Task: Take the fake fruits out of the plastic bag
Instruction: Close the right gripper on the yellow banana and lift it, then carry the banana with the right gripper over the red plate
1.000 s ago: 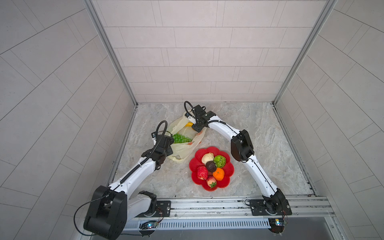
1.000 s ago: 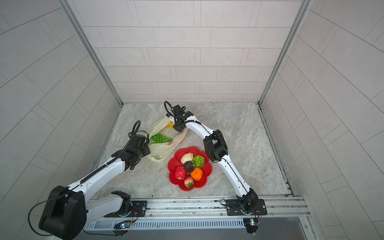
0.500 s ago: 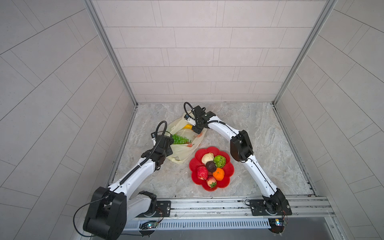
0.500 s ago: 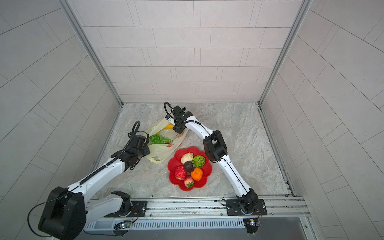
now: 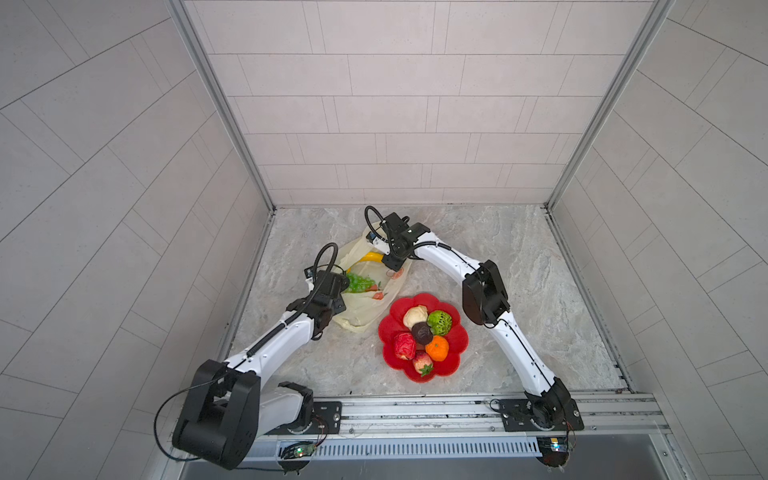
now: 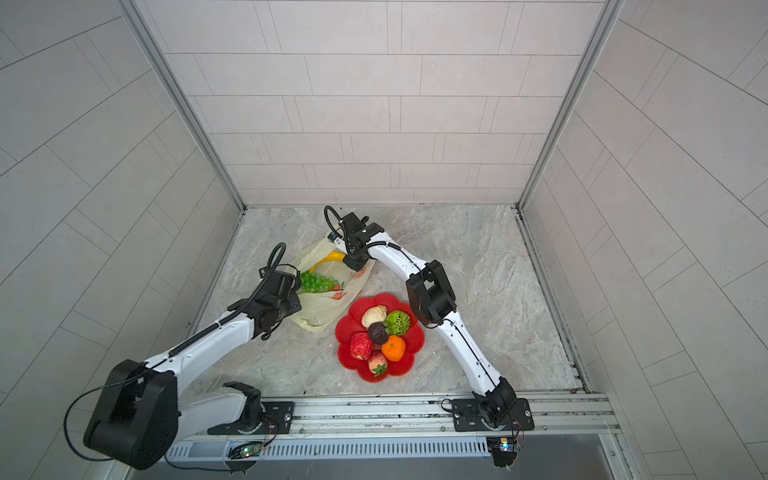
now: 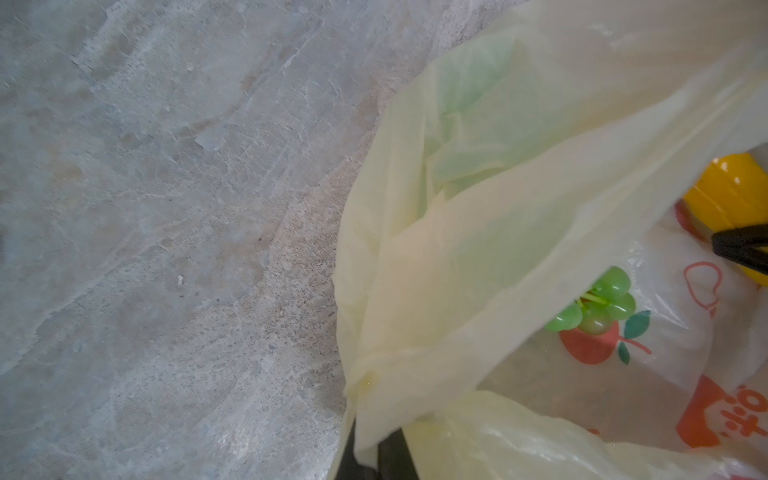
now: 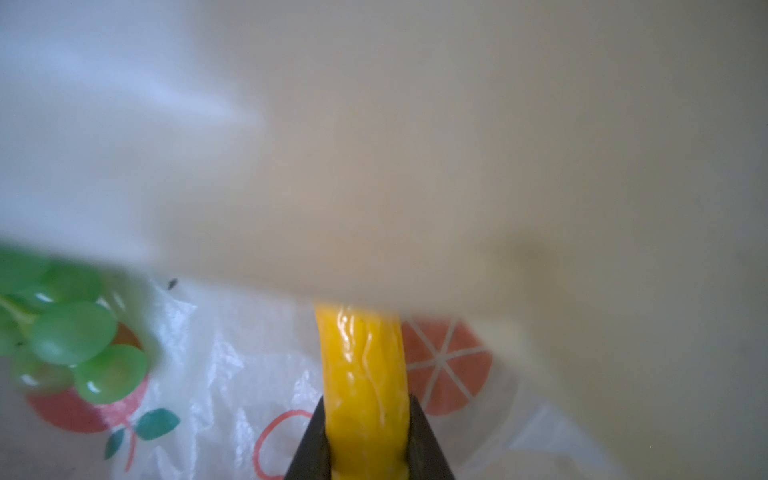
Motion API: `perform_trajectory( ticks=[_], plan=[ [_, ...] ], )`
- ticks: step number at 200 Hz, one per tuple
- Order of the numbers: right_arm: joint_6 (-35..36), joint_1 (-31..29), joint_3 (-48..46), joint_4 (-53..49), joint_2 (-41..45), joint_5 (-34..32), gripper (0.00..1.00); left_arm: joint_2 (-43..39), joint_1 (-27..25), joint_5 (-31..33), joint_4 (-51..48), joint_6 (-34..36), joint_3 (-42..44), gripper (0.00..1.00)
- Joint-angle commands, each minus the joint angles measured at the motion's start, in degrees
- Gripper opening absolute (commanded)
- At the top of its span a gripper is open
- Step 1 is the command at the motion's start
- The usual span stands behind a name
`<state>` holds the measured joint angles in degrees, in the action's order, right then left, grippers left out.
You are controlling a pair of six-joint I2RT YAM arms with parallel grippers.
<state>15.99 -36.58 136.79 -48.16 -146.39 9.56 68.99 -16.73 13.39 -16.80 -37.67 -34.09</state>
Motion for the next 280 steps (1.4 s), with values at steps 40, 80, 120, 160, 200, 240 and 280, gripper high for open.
perform_trajectory(
  ticks=[40,80,120,160,200,240,280],
  plan=[
    [-0.63,-2.18,-6.56,1.61,10.59,-0.55,0.16,-0.5,0.4,1.61,-1.03,-0.51,-0.78,0.0],
    [-3.08,-2.64,-12.55,2.12,15.51,-5.09,0.16,-1.06,0.48,3.03,-1.7,-1.09,-0.63,0.0],
    [-7.18,-3.78,-24.6,3.31,24.48,-8.3,0.16,-1.3,0.62,3.44,-1.92,-1.44,-0.54,0.0],
    [-13.97,-3.97,-37.81,6.83,35.24,-10.72,0.16,-0.63,0.74,3.63,-2.1,-1.7,-0.64,0.0],
    [-19.25,-5.12,-48.61,7.9,44.85,-11.83,0.16,-0.61,0.82,3.57,-1.98,-1.71,-0.57,0.0],
    [-24.72,-7.25,-60.08,6.01,53.57,-16.42,0.15,-0.49,0.81,3.61,-2.01,-1.7,-0.55,0.0],
    [-26.98,-7.81,-70.85,5.15,62.91,-17.79,0.17,0.08,0.78,3.21,-1.7,-1.7,-0.61,0.0]
  ],
)
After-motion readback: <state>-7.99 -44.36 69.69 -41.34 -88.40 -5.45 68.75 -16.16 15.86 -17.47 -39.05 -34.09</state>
